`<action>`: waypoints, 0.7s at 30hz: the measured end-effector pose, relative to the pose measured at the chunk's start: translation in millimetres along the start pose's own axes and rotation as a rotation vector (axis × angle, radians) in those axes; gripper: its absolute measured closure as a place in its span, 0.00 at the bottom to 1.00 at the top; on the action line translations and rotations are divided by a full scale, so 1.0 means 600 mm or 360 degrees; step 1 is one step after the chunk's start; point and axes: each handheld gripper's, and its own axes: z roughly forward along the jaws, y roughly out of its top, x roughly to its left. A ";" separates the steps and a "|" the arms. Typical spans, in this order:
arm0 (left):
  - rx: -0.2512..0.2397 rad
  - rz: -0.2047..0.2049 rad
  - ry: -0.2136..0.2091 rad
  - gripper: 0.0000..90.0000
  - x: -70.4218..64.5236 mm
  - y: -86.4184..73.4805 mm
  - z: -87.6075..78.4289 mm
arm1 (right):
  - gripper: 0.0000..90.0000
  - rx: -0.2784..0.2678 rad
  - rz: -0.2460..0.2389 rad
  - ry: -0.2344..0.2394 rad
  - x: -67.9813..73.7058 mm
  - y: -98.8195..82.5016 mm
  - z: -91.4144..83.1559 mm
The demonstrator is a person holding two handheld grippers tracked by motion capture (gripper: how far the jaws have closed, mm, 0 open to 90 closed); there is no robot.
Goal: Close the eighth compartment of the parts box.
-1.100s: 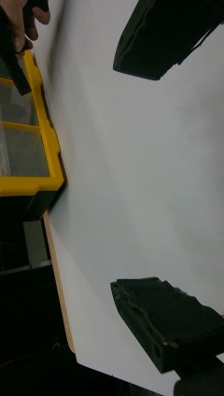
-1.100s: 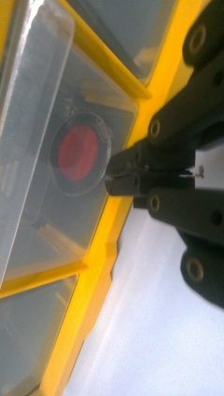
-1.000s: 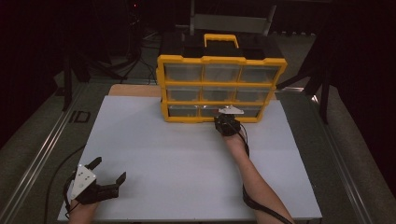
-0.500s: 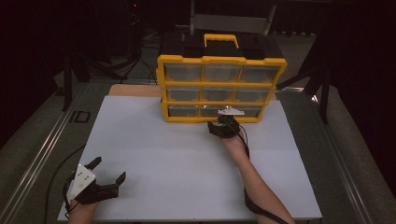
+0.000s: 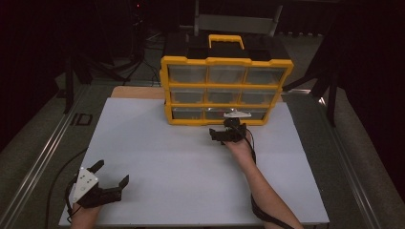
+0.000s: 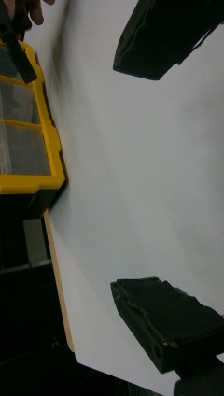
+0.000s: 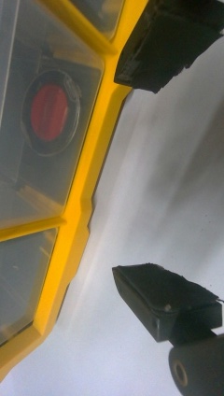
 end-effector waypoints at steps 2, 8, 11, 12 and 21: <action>0.0000 0.0002 0.0001 0.00 0.000 0.000 0.000 | 0.08 -0.0014 -0.0003 0.0001 0.000 -0.002 -0.003; 0.0002 0.0002 -0.0002 0.00 0.000 -0.001 0.000 | 0.09 -0.0057 -0.0042 -0.0003 0.006 -0.008 -0.016; -0.0001 0.0000 -0.0001 0.00 0.001 -0.001 -0.001 | 0.09 -0.0074 -0.0065 0.0021 0.009 -0.010 -0.022; -0.0001 0.0002 -0.0001 0.00 0.001 -0.001 -0.002 | 0.09 -0.0069 -0.0069 0.0038 0.011 -0.011 -0.023; -0.0002 0.0001 -0.0006 0.00 0.001 -0.001 -0.002 | 0.09 -0.0106 -0.0087 0.0128 0.020 -0.008 -0.045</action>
